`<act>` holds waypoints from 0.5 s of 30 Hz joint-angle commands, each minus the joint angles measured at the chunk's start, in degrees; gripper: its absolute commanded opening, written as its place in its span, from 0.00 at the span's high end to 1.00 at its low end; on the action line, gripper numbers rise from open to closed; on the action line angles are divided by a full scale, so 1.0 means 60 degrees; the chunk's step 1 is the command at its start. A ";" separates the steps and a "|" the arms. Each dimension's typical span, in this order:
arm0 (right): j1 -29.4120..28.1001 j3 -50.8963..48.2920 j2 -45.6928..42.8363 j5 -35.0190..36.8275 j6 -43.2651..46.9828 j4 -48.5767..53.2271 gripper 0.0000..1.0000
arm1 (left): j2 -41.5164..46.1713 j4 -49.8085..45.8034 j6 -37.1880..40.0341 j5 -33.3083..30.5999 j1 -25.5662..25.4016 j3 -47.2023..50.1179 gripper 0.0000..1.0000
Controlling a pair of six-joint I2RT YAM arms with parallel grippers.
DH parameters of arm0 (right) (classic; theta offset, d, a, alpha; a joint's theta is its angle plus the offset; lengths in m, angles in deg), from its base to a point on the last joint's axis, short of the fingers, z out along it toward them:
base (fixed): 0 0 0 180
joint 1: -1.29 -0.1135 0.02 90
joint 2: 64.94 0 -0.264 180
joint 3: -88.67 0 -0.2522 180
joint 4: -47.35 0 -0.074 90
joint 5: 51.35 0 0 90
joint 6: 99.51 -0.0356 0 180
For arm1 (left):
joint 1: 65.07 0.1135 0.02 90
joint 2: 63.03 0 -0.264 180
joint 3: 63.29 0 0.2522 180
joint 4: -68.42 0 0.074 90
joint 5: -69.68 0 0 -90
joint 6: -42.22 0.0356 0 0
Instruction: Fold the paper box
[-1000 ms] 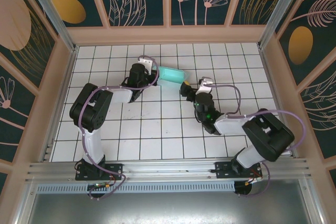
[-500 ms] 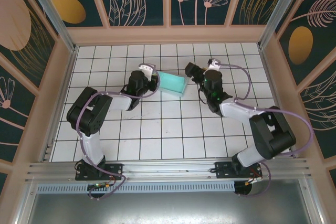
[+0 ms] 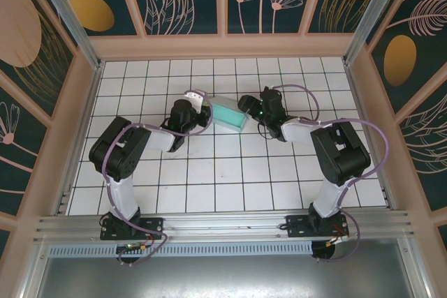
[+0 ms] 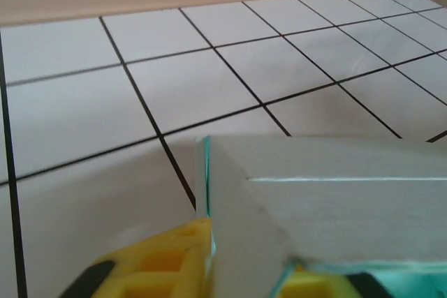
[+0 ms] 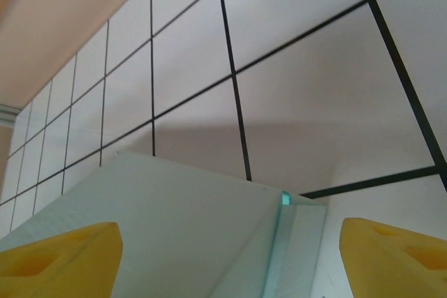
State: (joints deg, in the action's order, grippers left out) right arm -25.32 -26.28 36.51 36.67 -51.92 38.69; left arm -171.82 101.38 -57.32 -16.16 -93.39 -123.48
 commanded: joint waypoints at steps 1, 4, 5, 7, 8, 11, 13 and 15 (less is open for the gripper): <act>-0.0007 -0.0102 0.0225 -0.0153 -0.0195 0.0134 0.18 | 0.0373 0.0625 -0.0386 0.0267 -0.0027 0.0396 0.73; -0.0003 -0.0172 0.0305 -0.0168 -0.0240 0.0059 0.19 | 0.0670 0.0775 -0.0530 0.0188 -0.0027 0.0751 0.60; -0.0004 -0.0160 0.0337 -0.0168 -0.0253 0.0045 0.19 | 0.0784 0.0794 -0.0547 0.0151 -0.0027 0.0867 0.59; 0.0004 -0.0136 0.0401 -0.0181 -0.0229 0.0046 0.19 | 0.1077 0.0808 -0.0562 0.0082 -0.0027 0.1170 0.49; 0.0000 -0.0113 0.0431 -0.0196 -0.0225 0.0059 0.19 | 0.1257 0.0859 -0.0574 0.0063 -0.0027 0.1370 0.43; 0.0009 -0.0052 0.0437 -0.0172 -0.0151 0.0098 0.19 | 0.1855 0.0914 -0.0675 0.0060 -0.0013 0.1979 0.34; 0.0010 -0.0031 0.0438 -0.0149 -0.0066 0.0134 0.19 | 0.2377 0.1107 -0.0826 0.0260 -0.0007 0.2421 0.21; 0.0007 -0.0022 0.0437 -0.0161 0.0084 0.0083 0.19 | 0.2824 0.1131 -0.1022 0.0613 -0.0005 0.2680 0.12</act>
State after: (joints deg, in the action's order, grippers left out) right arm -25.32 -26.63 38.39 35.55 -52.27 38.69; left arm -158.42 104.83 -61.52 -15.11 -93.36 -109.12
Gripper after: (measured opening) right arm 0.814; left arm 0.848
